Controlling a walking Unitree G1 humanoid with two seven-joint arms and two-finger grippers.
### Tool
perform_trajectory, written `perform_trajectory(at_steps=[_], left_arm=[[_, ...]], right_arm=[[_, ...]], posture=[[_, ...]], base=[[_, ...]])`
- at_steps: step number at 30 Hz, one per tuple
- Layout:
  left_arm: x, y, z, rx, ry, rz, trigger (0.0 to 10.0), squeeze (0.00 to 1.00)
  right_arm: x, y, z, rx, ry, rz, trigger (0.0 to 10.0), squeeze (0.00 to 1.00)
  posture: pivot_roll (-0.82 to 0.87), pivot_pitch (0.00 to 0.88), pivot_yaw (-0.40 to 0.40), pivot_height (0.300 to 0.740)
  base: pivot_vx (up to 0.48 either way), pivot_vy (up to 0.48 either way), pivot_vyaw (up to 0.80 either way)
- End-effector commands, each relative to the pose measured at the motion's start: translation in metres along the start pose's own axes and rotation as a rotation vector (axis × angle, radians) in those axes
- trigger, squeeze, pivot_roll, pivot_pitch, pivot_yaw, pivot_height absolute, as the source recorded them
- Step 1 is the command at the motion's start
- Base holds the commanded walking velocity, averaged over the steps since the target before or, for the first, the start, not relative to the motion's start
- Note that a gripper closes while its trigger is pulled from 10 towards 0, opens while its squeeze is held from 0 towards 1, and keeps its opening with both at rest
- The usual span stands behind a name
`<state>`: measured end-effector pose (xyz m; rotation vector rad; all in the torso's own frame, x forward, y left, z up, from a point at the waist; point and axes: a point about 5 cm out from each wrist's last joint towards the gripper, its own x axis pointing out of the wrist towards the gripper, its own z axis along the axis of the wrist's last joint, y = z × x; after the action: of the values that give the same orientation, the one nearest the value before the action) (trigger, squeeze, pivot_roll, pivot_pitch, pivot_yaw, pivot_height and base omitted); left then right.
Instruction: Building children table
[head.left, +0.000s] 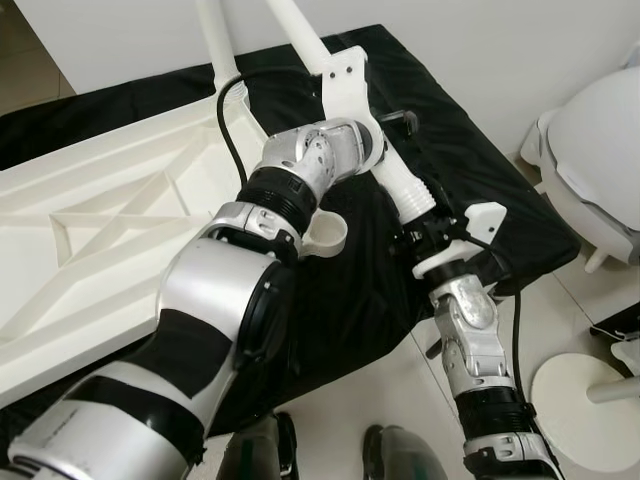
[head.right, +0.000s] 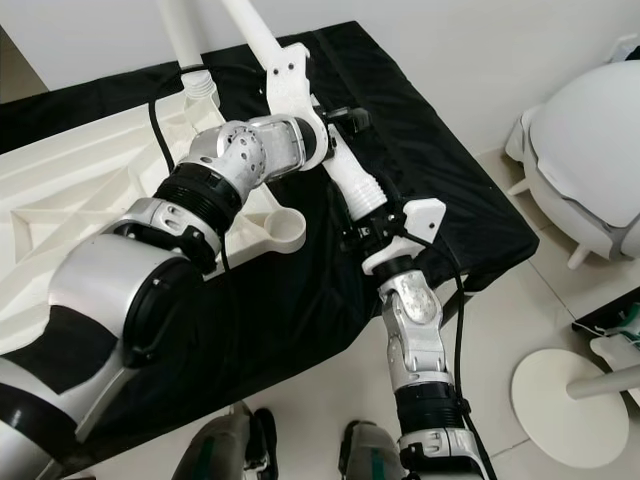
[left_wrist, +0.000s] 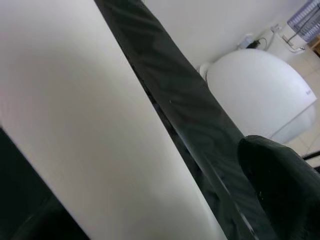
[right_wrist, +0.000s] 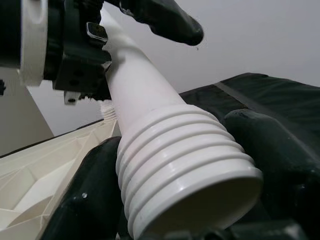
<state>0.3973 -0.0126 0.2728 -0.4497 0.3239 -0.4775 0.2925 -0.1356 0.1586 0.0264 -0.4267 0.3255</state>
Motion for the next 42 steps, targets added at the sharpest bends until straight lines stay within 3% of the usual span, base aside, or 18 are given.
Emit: perform_trajectory(at_steps=[1,6,16,28,29,30,42], left_arm=[[-0.004,-0.009,0.017,0.044,-0.049,-0.238,10.0,0.0],[-0.009,-0.003,0.035,0.088,-0.083,-0.221,10.0,0.0],[-0.015,0.014,0.044,0.12,-0.067,-0.211,10.0,0.0],[-0.019,0.018,0.054,0.124,-0.079,-0.215,10.0,0.0],[-0.02,0.02,0.056,0.133,-0.094,-0.206,7.8,0.0],[-0.02,0.021,0.057,0.124,-0.101,-0.207,0.0,0.0],[-0.02,0.014,0.056,0.088,-0.089,-0.258,0.0,0.0]], right_arm=[[-0.004,0.007,0.002,-0.011,0.005,0.025,10.0,0.0],[-0.008,0.009,0.005,-0.032,0.004,0.04,10.0,0.0],[-0.018,0.01,0.011,-0.07,0.014,0.093,10.0,0.0],[-0.02,0.007,0.013,-0.096,0.03,0.13,10.0,0.0],[-0.021,0.006,0.013,-0.098,0.031,0.132,10.0,0.0],[-0.021,0.006,0.013,-0.101,0.033,0.134,10.0,0.0],[-0.017,0.009,0.013,-0.144,0.028,0.137,10.0,0.0]], posture=[[-0.1,0.107,0.128,0.74],[-0.1,0.107,0.128,0.74],[-0.08,0.107,0.112,0.74],[-0.09,0.099,0.097,0.74],[-0.09,0.098,0.097,0.74],[-0.09,0.094,0.097,0.74],[-0.08,0.096,0.096,0.74]], base=[[0.0,0.0,0.0],[0.0,0.0,0.0],[0.0,0.0,0.0],[0.0,0.0,0.0],[0.0,0.0,0.0],[0.0,0.0,0.0],[0.0,0.0,0.0]])
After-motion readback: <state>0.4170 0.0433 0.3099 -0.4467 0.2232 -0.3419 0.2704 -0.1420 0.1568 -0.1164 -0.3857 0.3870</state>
